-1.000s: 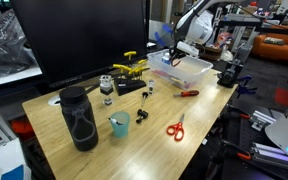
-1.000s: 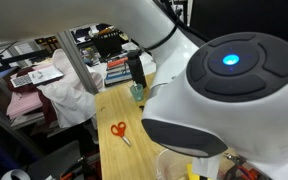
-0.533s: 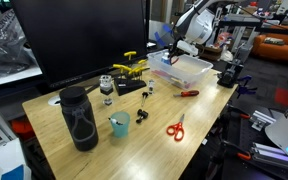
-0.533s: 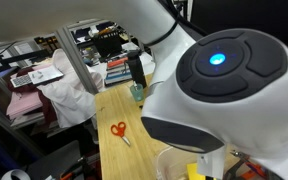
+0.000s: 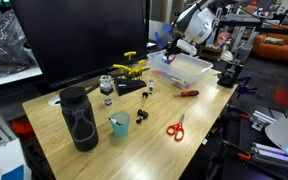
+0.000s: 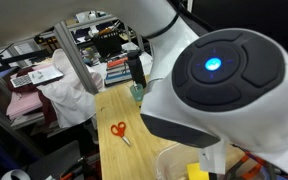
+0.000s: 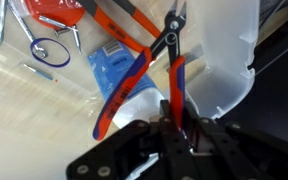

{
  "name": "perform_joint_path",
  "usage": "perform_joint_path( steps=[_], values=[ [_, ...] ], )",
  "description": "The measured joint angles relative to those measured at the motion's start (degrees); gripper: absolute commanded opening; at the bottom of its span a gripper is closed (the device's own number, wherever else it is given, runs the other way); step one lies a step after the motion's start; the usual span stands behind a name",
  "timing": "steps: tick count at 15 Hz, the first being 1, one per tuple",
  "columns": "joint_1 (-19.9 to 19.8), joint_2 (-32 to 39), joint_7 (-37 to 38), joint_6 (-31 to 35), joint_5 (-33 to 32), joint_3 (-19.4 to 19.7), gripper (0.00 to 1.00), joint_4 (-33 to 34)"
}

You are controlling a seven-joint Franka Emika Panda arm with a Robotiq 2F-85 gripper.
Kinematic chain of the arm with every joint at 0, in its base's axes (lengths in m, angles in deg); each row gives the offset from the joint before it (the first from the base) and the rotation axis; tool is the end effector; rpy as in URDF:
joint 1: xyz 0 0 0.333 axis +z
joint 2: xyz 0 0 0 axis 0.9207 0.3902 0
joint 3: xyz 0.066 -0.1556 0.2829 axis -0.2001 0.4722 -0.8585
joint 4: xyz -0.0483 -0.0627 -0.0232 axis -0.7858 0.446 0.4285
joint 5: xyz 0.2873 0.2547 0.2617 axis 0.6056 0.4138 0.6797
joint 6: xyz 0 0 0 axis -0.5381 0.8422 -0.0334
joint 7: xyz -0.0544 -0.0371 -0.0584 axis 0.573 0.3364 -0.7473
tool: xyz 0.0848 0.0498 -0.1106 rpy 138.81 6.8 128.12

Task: Remove the red object from the storage box and put it on the table

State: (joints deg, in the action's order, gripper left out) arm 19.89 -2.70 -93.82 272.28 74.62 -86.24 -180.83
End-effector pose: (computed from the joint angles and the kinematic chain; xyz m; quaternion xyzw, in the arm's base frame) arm 0.6286 -0.2589 0.1771 -0.8550 0.4051 -0.3058 0.1061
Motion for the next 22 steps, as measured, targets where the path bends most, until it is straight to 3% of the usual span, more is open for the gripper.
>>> perform_joint_path(
  steps=[8,9,20,21,22],
  values=[
    [-10.2,4.47,-6.43,3.85,-2.09,-10.1,0.04,0.03],
    [-10.89,4.88,-6.8,4.26,-2.66,-10.68,0.15,0.04],
    [-10.83,5.25,-6.82,4.31,-2.78,-10.67,0.15,0.0],
    [-10.83,5.25,-6.82,4.31,-2.78,-10.66,0.04,0.0],
    [-10.84,5.25,-6.82,4.31,-2.78,-10.66,0.04,0.0]
  ],
)
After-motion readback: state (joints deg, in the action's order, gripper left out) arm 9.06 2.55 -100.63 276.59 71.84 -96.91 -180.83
